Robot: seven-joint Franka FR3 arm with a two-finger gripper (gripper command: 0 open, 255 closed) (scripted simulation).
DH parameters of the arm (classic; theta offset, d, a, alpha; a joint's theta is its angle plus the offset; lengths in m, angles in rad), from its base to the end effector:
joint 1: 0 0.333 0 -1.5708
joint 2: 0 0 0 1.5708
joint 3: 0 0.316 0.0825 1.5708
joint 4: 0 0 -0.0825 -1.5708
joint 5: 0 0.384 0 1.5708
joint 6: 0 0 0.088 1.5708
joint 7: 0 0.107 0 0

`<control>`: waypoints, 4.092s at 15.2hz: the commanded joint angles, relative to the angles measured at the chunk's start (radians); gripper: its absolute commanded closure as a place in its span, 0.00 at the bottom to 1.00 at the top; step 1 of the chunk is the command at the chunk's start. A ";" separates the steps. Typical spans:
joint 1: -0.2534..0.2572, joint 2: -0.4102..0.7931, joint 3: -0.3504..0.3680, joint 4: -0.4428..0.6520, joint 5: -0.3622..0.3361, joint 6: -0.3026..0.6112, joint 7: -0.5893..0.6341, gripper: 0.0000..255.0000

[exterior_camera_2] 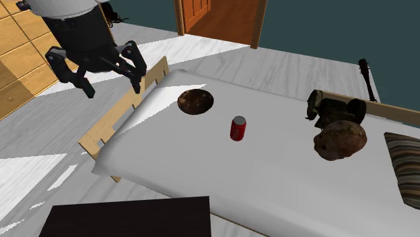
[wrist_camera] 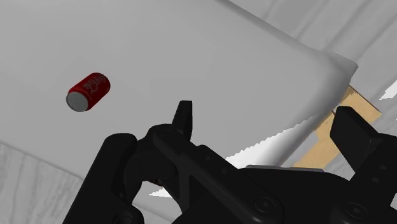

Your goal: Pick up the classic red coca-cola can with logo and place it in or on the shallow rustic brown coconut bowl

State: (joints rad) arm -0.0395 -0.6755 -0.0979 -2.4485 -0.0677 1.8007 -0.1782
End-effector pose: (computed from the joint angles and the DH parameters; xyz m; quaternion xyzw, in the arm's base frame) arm 0.3466 -0.0582 0.5290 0.9992 0.0380 0.0124 0.0043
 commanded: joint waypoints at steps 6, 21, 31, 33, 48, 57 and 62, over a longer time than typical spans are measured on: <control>-0.036 0.188 -0.101 -0.013 -0.037 0.204 -0.091 0.00; -0.084 0.725 -0.272 0.171 0.092 0.540 -0.353 0.00; -0.208 1.118 -0.250 0.453 0.285 0.615 -0.544 0.00; -0.241 1.195 -0.236 0.524 0.311 0.616 -0.568 0.00; -0.340 1.470 -0.183 0.755 0.378 0.654 -0.620 0.00; -0.340 1.470 -0.183 0.755 0.377 0.654 -0.620 1.00; -0.340 1.471 -0.183 0.755 0.377 0.653 -0.620 1.00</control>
State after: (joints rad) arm -0.3797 0.7941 -0.2809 -1.6933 0.3097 2.4542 -0.7981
